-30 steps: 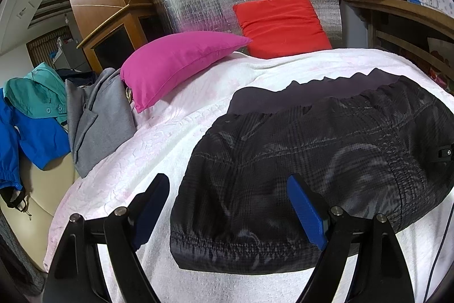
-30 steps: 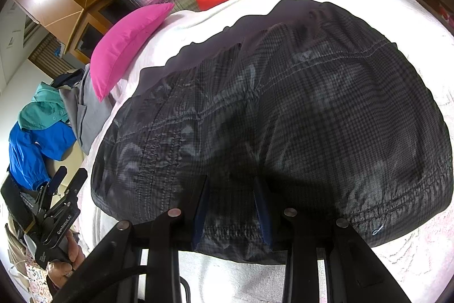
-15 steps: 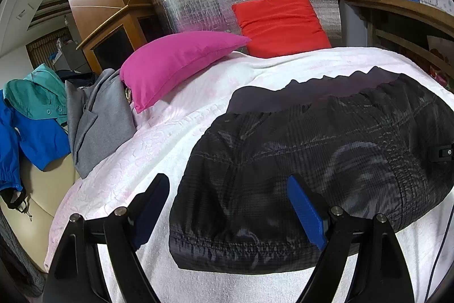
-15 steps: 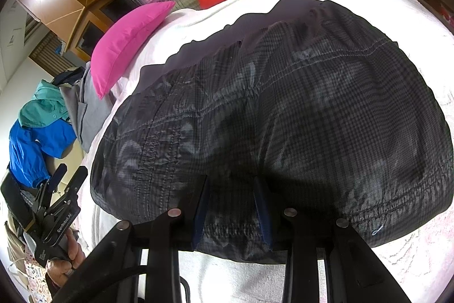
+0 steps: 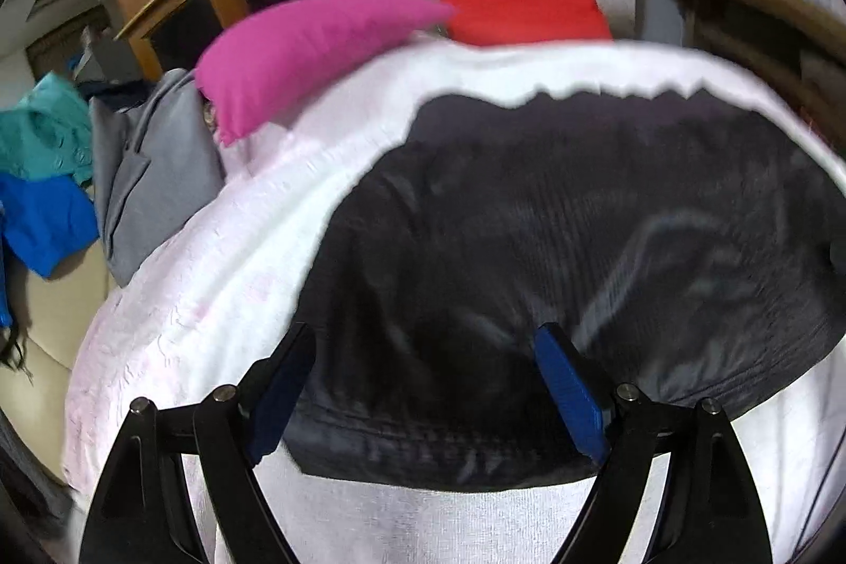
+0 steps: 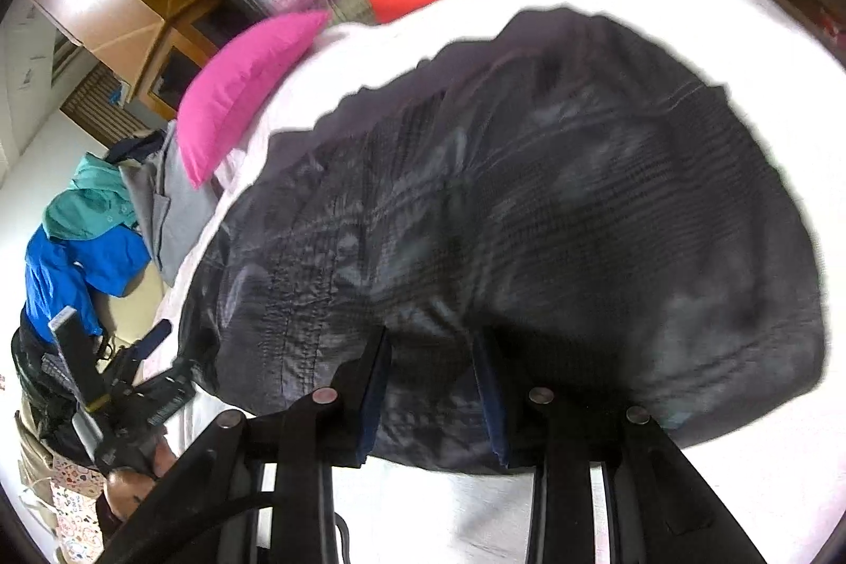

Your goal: Fold large clothes

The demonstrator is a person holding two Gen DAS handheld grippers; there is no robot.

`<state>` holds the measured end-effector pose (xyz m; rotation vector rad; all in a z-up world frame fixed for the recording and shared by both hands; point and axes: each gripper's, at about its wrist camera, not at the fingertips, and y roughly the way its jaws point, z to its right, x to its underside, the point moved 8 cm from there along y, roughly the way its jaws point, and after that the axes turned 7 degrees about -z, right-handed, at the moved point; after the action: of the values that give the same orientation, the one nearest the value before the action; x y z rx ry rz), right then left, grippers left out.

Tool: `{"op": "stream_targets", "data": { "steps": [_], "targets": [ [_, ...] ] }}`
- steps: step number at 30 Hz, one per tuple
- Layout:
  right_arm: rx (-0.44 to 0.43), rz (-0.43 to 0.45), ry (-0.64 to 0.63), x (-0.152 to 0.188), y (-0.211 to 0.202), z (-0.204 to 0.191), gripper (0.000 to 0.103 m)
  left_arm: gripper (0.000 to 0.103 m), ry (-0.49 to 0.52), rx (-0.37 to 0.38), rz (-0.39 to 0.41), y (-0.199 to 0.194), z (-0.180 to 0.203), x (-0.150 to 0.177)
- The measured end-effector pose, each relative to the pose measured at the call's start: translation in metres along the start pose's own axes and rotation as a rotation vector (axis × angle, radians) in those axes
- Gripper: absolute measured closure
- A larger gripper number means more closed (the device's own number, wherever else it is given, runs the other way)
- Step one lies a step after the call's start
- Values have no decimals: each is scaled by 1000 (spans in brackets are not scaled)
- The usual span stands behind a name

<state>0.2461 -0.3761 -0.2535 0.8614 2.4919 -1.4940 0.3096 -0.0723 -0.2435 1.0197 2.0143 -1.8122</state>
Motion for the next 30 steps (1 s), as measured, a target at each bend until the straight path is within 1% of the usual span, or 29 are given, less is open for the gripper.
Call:
{"op": "stream_targets", "data": {
  "steps": [1,2,3,4,5,6,8,9,11,12,15,17,20,21,23,26,28,29,30],
  "targets": [
    [-5,21,10,0,-10,6,58,18,-30,23,-7,-3,-7,1],
    [-14,40,27,1,-20,13,38,18,-85,56,-27,-6,-18,6],
    [-30,63,52,1,-32,22,31,18,-120,78,-39,-7,-24,9],
    [-58,99,81,3,-46,31,28,18,-182,125,-62,-7,-36,16],
    [-89,134,108,5,-59,40,28,18,-231,157,-88,-6,-43,24],
    [-112,147,130,9,-67,47,28,18,-264,175,-106,-5,-49,29],
    [-145,152,189,20,-76,65,28,18,-367,235,-154,1,-61,46],
    [-144,147,209,25,-76,71,28,18,-391,244,-172,4,-63,49],
    [-138,103,260,38,-68,84,28,18,-444,252,-220,11,-67,61],
    [-143,74,295,45,-62,90,28,18,-477,277,-249,16,-67,68],
    [-174,2,363,59,-41,93,28,18,-536,351,-295,25,-61,76],
    [-189,-8,387,58,-33,98,28,18,-559,377,-300,30,-56,74],
    [-236,20,429,43,-23,100,28,18,-594,411,-281,39,-50,65],
    [-266,23,452,37,-18,101,28,18,-610,438,-287,44,-46,61],
    [-290,35,495,29,-9,103,27,18,-641,487,-290,54,-41,52],
    [-308,102,561,19,-3,109,27,18,-667,481,-273,64,-38,48],
    [-306,141,575,14,-3,109,26,18,-695,486,-245,65,-40,42],
    [-282,157,562,12,-2,106,28,18,-700,492,-235,66,-40,39],
    [-239,173,539,10,-1,102,32,28,-709,496,-221,67,-42,35]
  ]
}}
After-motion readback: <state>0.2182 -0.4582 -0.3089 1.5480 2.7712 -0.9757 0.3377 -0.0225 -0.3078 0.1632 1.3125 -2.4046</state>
